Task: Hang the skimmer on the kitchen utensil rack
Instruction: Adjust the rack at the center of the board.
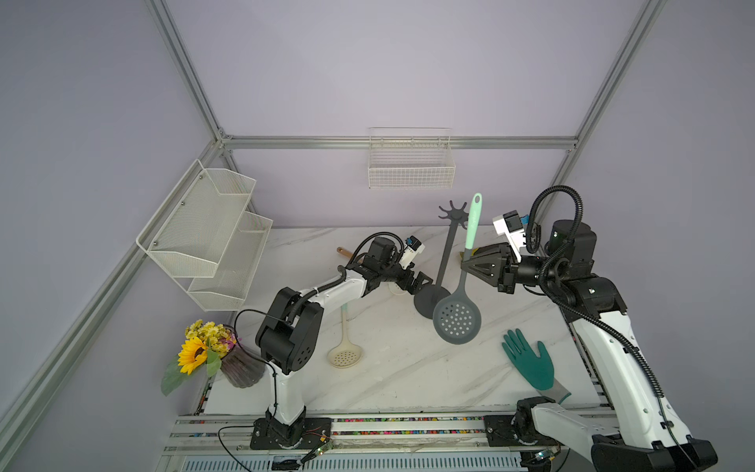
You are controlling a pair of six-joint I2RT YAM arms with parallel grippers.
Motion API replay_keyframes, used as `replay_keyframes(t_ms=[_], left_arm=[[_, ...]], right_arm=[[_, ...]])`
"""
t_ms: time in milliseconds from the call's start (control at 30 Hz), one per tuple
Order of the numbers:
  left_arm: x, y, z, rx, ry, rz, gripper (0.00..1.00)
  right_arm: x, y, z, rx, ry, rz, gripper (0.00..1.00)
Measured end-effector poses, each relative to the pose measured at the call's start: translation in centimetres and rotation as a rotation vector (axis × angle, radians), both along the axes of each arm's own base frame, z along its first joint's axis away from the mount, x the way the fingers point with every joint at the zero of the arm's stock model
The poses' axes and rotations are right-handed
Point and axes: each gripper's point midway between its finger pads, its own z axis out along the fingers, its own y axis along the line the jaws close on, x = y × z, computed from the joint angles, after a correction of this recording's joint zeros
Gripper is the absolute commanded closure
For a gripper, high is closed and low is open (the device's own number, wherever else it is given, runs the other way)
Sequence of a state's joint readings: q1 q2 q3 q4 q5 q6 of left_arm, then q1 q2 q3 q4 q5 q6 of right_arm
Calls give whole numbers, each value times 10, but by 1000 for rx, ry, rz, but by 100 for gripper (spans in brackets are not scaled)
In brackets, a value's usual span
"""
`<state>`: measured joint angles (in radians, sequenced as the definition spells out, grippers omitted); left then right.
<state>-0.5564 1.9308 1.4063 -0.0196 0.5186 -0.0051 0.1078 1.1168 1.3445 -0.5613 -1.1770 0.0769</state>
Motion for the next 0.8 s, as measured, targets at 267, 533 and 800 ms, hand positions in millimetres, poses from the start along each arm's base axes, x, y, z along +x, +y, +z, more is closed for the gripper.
replay_keyframes(t_ms=[267,533,800], left_arm=[[10,-22,7,-54,-86,-35,1],[3,-43,16,-115,-131,-88,13],[-10,-66,6,-148,-109,-125,77]], right_arm=[[3,-1,-2,7,29,2,100],[4,-1,-3,6,29,-1,100],[5,-2,-3,6,29,-5,100]])
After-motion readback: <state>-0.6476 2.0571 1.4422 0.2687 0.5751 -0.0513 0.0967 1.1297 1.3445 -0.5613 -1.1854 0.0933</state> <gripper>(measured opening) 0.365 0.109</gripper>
